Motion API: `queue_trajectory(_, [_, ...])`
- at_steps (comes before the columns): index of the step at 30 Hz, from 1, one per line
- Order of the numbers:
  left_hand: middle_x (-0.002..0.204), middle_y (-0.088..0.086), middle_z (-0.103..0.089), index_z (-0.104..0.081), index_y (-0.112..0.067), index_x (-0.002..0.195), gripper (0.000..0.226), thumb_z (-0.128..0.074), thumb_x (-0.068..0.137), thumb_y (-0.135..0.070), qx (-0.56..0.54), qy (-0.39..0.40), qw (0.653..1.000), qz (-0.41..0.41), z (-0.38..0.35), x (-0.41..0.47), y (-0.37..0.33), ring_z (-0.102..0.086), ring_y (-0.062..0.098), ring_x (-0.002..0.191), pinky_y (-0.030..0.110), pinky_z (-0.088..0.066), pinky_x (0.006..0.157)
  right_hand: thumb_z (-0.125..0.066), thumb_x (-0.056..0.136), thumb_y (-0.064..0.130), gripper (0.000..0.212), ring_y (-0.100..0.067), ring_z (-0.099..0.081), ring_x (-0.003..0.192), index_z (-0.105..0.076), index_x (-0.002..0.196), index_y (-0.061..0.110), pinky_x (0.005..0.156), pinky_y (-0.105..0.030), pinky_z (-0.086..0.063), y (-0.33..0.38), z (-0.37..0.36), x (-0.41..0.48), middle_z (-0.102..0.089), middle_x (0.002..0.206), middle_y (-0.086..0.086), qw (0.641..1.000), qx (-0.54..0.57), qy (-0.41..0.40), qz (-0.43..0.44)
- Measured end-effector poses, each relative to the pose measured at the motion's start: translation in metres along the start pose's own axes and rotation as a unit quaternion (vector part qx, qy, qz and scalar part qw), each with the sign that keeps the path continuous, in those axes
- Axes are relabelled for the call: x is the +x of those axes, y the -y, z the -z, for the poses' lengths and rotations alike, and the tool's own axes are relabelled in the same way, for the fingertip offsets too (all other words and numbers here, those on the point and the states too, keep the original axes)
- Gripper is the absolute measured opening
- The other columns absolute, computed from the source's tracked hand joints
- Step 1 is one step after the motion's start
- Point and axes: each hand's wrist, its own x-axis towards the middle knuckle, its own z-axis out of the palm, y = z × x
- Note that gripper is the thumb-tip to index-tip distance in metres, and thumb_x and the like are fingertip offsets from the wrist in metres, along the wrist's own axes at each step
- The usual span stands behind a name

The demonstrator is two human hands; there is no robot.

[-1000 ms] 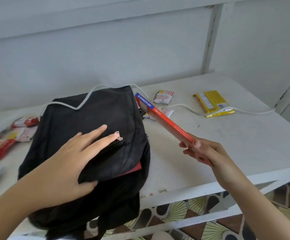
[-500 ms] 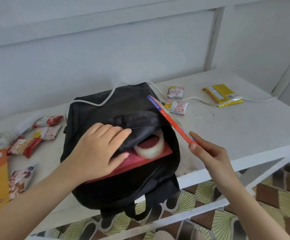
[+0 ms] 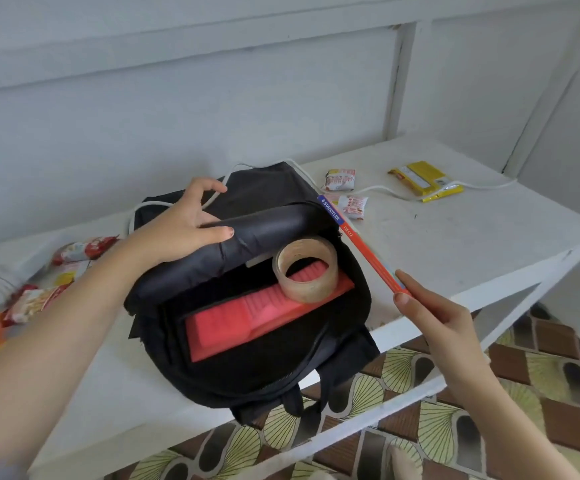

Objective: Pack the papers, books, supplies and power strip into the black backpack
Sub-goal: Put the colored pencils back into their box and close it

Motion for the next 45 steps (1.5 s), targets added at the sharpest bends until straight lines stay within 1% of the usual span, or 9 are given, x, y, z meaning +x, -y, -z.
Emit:
queue_trajectory(3, [0.104, 0.001, -0.066, -0.033, -0.035, 0.121, 0.047, -0.062, 0.089, -0.018, 0.066, -0.028, 0.997, -0.002, -0.002, 0.013, 0.021, -0.065, 0.015, 0.092, 0.035, -0.044, 0.097, -0.062, 0.07, 0.039, 0.05, 0.02, -0.057, 0.089, -0.06, 0.119, 0.031, 0.064, 0.0, -0.043, -0.001, -0.005, -0.004, -0.063, 0.107, 0.02, 1.0, -0.003, -0.013, -0.002])
queue_trajectory(8, [0.099, -0.003, -0.059, -0.035, -0.031, 0.121, 0.05, -0.067, 0.083, -0.025, 0.204, -0.153, 0.963, -0.09, -0.016, 0.009, 0.038, -0.057, 0.018, 0.091, 0.032, -0.042, 0.079, -0.072, 0.071, 0.046, 0.049, 0.008, -0.057, 0.1, -0.062, 0.117, 0.034, 0.07, -0.009, -0.041, -0.003, -0.015, -0.009, -0.063, 0.109, 0.018, 0.999, -0.013, -0.03, -0.006])
queue_trajectory(14, [0.11, 0.025, -0.061, -0.045, -0.022, 0.126, 0.046, -0.047, 0.082, -0.008, 0.491, -0.207, 0.812, -0.239, -0.042, -0.012, 0.059, -0.065, 0.038, 0.088, 0.04, -0.054, 0.058, -0.071, 0.07, 0.048, 0.055, 0.002, -0.055, 0.101, -0.061, 0.12, 0.029, 0.068, -0.011, -0.041, 0.0, -0.022, -0.012, -0.062, 0.109, 0.017, 0.999, -0.011, -0.042, -0.007])
queue_trajectory(18, [0.145, 0.031, -0.03, -0.03, -0.044, 0.142, 0.053, -0.031, 0.091, -0.055, 0.558, -0.104, 0.791, -0.228, -0.041, -0.023, 0.072, -0.049, 0.048, 0.118, 0.052, -0.052, 0.079, -0.063, 0.056, 0.059, 0.063, 0.002, -0.055, 0.102, -0.061, 0.115, 0.035, 0.069, -0.012, -0.041, 0.0, -0.023, -0.013, -0.062, 0.107, 0.021, 0.999, -0.018, -0.05, -0.006])
queue_trajectory(24, [0.14, 0.027, -0.038, -0.017, -0.055, 0.141, 0.084, -0.058, 0.069, -0.068, 0.57, -0.04, 0.798, -0.189, -0.028, -0.017, 0.062, -0.064, 0.036, 0.09, 0.038, -0.054, 0.053, -0.065, 0.058, 0.066, 0.067, 0.001, -0.056, 0.101, -0.06, 0.117, 0.036, 0.068, -0.012, -0.041, -0.002, -0.027, -0.018, -0.062, 0.109, 0.02, 0.998, -0.027, -0.05, 0.004])
queue_trajectory(27, [0.104, 0.012, -0.054, 0.001, -0.064, 0.135, 0.089, -0.066, 0.076, -0.054, 0.532, -0.012, 0.828, -0.177, -0.018, -0.012, 0.056, -0.056, 0.02, 0.058, 0.028, -0.046, 0.045, -0.067, 0.071, 0.048, 0.056, 0.006, -0.055, 0.099, -0.06, 0.123, 0.029, 0.066, -0.008, -0.042, -0.001, -0.024, -0.021, -0.062, 0.114, 0.011, 0.998, -0.026, -0.052, 0.009])
queue_trajectory(30, [0.075, -0.004, -0.036, 0.015, -0.073, 0.123, 0.083, -0.055, 0.09, -0.043, 0.511, 0.012, 0.844, -0.159, -0.004, -0.006, 0.039, -0.042, 0.01, 0.06, 0.025, -0.034, 0.056, -0.072, 0.072, 0.049, 0.056, 0.005, -0.058, 0.093, -0.06, 0.123, 0.03, 0.06, -0.005, -0.044, 0.0, -0.021, -0.026, -0.064, 0.114, 0.007, 0.997, -0.046, -0.053, 0.019])
queue_trajectory(40, [0.071, -0.005, -0.036, -0.026, -0.057, 0.133, 0.069, -0.065, 0.086, -0.024, 0.485, 0.041, 0.86, -0.155, 0.033, 0.014, -0.017, -0.041, 0.016, 0.069, 0.03, -0.031, 0.066, -0.051, 0.059, 0.075, 0.072, -0.006, -0.053, 0.096, -0.06, 0.122, 0.04, 0.069, -0.008, -0.037, 0.009, -0.018, -0.044, -0.057, 0.118, 0.008, 0.916, -0.369, -0.047, 0.15])
queue_trajectory(45, [0.064, 0.003, -0.039, -0.032, -0.055, 0.134, 0.069, -0.068, 0.084, -0.024, 0.483, 0.051, 0.859, -0.16, 0.038, 0.015, -0.026, -0.04, 0.01, 0.058, 0.032, -0.033, 0.062, -0.047, 0.068, 0.076, 0.073, -0.023, -0.058, 0.097, -0.066, 0.118, 0.027, 0.079, -0.033, -0.043, 0.014, -0.041, -0.028, -0.062, 0.117, -0.007, 0.846, -0.48, -0.053, 0.225])
